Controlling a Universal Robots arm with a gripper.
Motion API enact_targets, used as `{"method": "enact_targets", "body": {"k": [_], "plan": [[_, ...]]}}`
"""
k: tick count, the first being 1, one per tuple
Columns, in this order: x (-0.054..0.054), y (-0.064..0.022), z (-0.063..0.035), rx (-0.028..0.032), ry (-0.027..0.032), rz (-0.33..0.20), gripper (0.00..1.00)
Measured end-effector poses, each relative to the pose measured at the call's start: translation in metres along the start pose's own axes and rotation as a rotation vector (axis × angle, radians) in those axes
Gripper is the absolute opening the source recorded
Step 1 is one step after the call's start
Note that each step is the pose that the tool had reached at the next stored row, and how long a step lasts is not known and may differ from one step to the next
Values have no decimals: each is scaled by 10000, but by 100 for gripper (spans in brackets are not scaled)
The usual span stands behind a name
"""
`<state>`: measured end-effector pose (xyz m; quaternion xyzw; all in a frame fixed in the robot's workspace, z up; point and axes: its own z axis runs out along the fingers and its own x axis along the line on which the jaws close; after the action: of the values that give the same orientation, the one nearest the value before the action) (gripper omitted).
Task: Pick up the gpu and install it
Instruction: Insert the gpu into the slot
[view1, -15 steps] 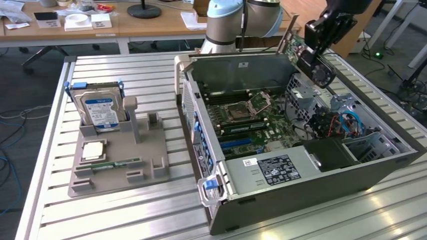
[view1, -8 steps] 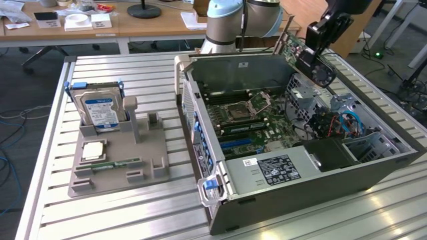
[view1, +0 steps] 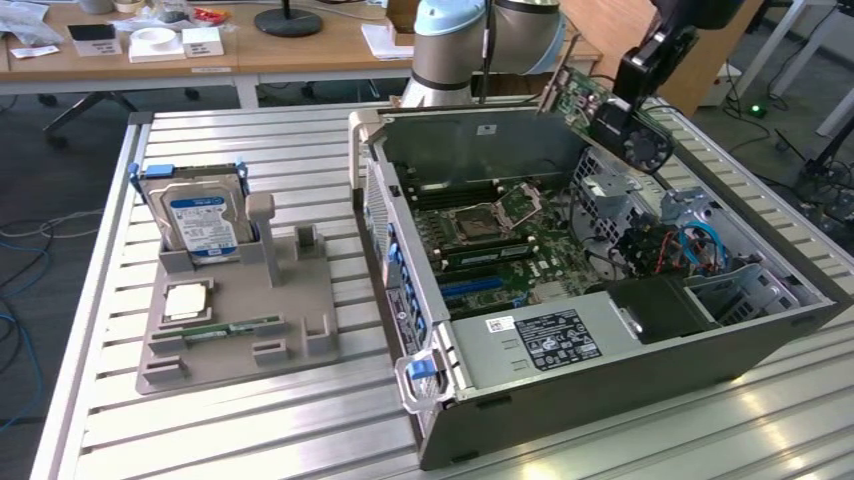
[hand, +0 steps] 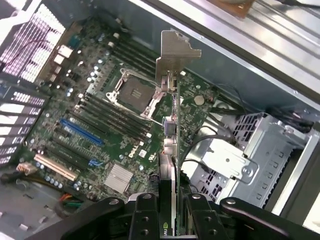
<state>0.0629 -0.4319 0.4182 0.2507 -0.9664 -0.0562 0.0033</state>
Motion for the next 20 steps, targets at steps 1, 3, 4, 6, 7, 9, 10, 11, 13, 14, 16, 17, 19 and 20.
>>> {"method": "enact_targets", "body": {"k": [1, 3, 4, 6, 7, 9, 10, 11, 13, 14, 16, 17, 19, 20], "plan": [[0, 0, 1, -4, 19, -169, 26], [0, 0, 2, -10, 56, -502, 26], [0, 0, 2, -13, 75, -666, 26], [0, 0, 3, -20, 111, -997, 26], [0, 0, 3, -23, 132, -1177, 26], [0, -1, 5, -29, 169, -1502, 26], [0, -1, 5, -32, 186, -1659, 26], [0, -1, 5, -35, 204, -1819, 26], [0, -1, 7, -42, 242, -2155, 26], [0, -1, 7, -45, 260, -2316, 26], [0, -1, 9, -52, 295, -2634, 26], [0, -1, 9, -55, 314, -2796, 26], [0, -1, 11, -62, 349, -3111, 26], [0, -1, 11, -65, 367, -3273, 26]]}}
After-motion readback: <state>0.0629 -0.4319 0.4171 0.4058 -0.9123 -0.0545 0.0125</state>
